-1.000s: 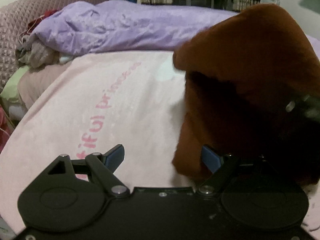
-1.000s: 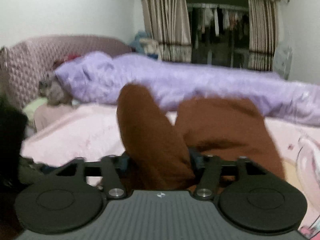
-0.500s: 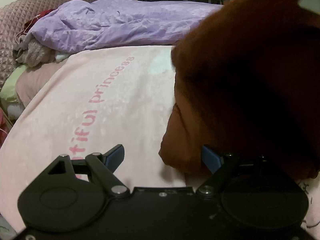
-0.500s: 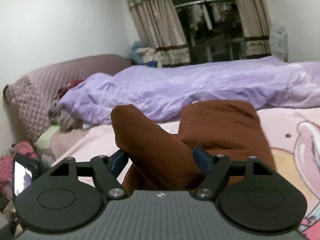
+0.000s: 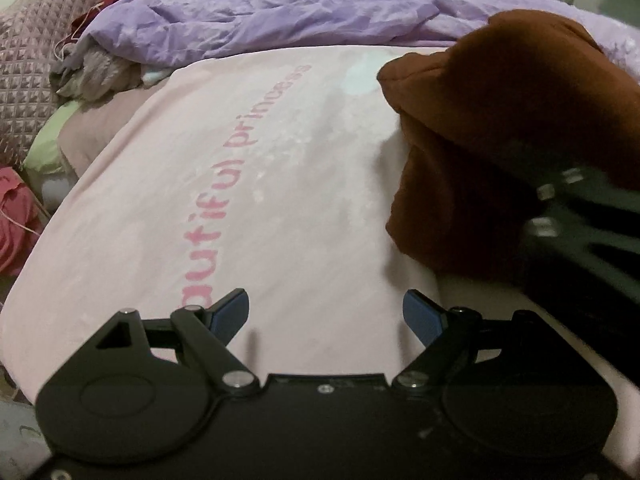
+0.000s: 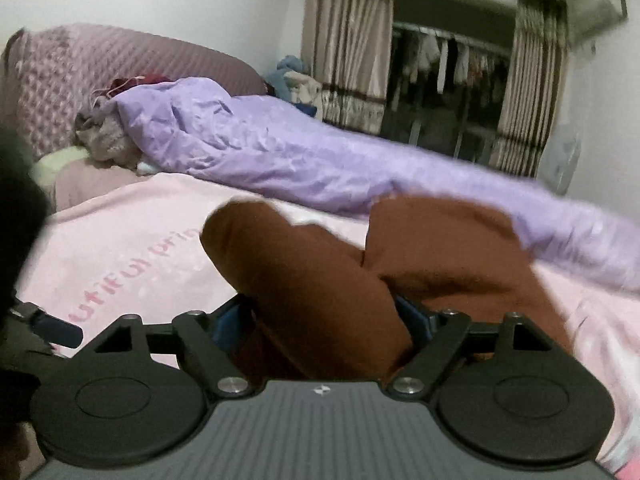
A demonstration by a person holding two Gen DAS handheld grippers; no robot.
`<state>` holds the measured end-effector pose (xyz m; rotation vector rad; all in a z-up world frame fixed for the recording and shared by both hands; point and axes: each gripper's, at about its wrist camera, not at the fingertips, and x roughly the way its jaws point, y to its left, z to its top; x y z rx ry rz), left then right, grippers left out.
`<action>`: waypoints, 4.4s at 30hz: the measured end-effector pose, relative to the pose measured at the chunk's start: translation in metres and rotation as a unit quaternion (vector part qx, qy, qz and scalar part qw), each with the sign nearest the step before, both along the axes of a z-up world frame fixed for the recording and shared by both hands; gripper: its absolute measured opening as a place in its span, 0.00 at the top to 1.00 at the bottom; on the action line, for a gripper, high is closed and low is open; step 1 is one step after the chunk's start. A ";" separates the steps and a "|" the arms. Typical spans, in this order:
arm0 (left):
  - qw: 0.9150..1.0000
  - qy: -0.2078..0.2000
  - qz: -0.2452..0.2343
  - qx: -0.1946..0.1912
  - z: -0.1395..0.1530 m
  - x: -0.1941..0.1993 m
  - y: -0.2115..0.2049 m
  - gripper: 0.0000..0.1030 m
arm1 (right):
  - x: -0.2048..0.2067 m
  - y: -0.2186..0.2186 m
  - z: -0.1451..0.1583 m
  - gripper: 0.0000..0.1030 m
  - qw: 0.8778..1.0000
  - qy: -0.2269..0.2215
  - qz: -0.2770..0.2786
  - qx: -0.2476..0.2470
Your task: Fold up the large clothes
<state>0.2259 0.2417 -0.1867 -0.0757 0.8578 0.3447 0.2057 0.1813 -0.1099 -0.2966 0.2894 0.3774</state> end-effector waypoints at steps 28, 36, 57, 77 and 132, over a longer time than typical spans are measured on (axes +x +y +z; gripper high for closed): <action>0.990 -0.116 -0.072 -0.024 0.083 0.018 -0.057 0.17 | 0.030 -0.084 -0.014 0.74 0.980 0.140 -0.040 0.132; 0.998 -0.052 -0.027 -0.035 0.020 0.041 -0.028 0.13 | 0.050 -0.152 0.007 0.70 0.925 0.240 0.004 0.296; 0.974 -0.219 -0.041 0.050 0.097 0.038 -0.069 0.07 | 0.042 -0.138 -0.007 0.50 0.972 0.133 -0.070 0.181; 0.989 -0.145 -0.037 0.021 0.022 0.146 -0.059 0.04 | 0.049 -0.114 0.038 0.50 0.986 0.103 -0.060 0.120; 0.979 -0.180 -0.097 0.015 0.093 0.022 -0.059 0.06 | 0.073 -0.177 0.031 0.58 0.973 0.118 -0.085 0.180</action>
